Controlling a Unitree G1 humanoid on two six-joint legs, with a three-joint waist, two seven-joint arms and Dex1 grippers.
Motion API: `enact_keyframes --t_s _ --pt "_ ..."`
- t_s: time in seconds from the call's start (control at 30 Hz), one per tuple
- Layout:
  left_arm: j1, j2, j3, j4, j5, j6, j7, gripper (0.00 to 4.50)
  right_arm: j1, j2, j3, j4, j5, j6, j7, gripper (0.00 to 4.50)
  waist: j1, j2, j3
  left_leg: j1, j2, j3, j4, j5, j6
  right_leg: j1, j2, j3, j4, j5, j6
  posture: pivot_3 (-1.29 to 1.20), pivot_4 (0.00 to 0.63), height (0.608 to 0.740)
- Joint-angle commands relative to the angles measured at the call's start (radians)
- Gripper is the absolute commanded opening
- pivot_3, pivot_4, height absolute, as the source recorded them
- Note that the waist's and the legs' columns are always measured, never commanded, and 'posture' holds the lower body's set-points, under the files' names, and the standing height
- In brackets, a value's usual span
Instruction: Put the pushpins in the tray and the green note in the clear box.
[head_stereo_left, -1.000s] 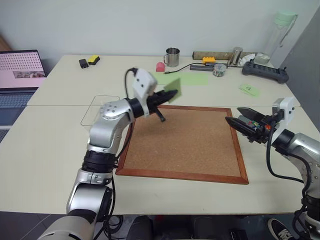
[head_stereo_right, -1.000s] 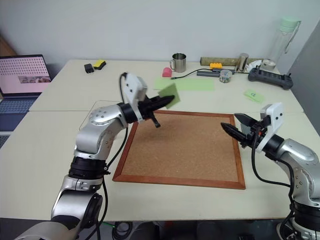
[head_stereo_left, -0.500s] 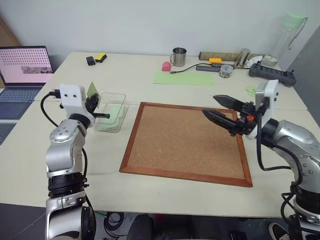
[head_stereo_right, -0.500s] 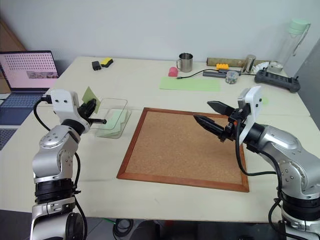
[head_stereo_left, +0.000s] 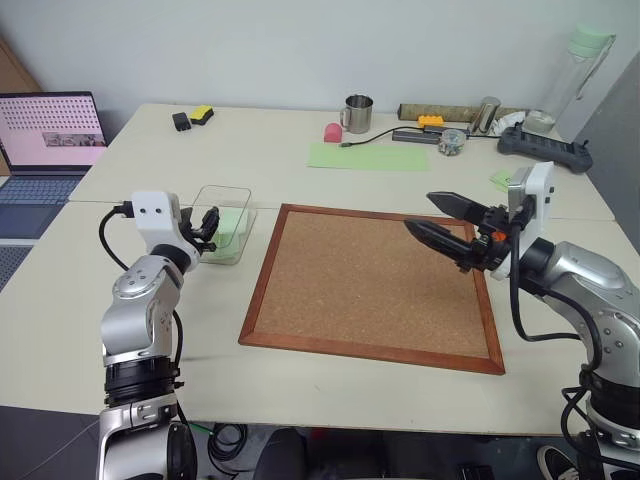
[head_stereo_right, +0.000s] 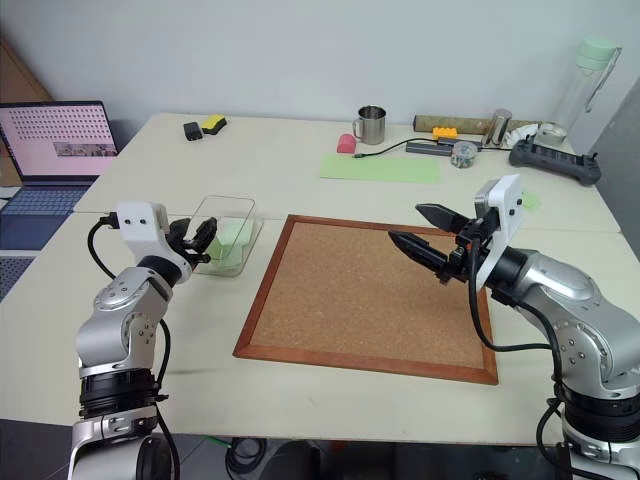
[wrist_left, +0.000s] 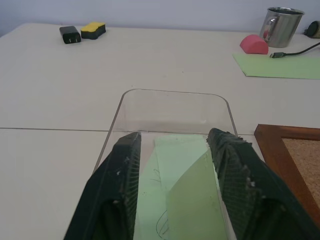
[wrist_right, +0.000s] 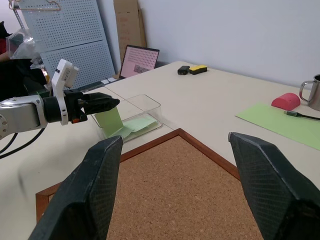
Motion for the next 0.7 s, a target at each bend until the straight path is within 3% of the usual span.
enact_keyframes --t_s 0.03,0.2,0.43,0.7 --pt "-0.080 0.041 0.022 -0.027 -0.016 -0.045 -0.005 3.47 -0.008 -0.004 -0.018 -0.017 0.000 -0.032 -0.012 3.54 0.001 0.000 0.000 0.000 0.000 0.000 0.000 0.000 0.000 0.000 0.000 0.000 0.000 0.000 0.000 0.00 0.150 0.740" --pt "-0.135 0.072 -0.023 -0.030 -0.044 -0.057 -0.093 4.47 0.001 0.003 -0.019 0.034 -0.070 -0.084 -0.044 3.54 0.000 0.000 0.000 0.000 0.000 0.000 0.000 0.000 0.000 0.000 0.000 0.000 0.000 0.000 0.000 0.00 0.150 0.740" --pt "-0.061 0.235 -0.308 -0.170 -0.070 0.050 -0.492 4.47 0.148 -0.104 0.034 0.085 -0.190 -0.163 0.072 3.54 -0.001 0.000 0.000 -0.001 0.000 0.002 -0.001 0.000 0.000 -0.001 0.000 0.000 -0.002 0.000 0.000 0.00 0.150 0.740" --pt "0.007 0.293 -0.360 -0.190 -0.096 0.081 -0.643 4.47 0.251 -0.135 0.022 0.079 -0.215 -0.206 0.137 3.54 -0.017 0.000 0.000 0.000 0.000 0.003 -0.001 0.000 0.000 -0.002 0.002 0.003 0.000 0.000 0.000 0.00 0.150 0.740"
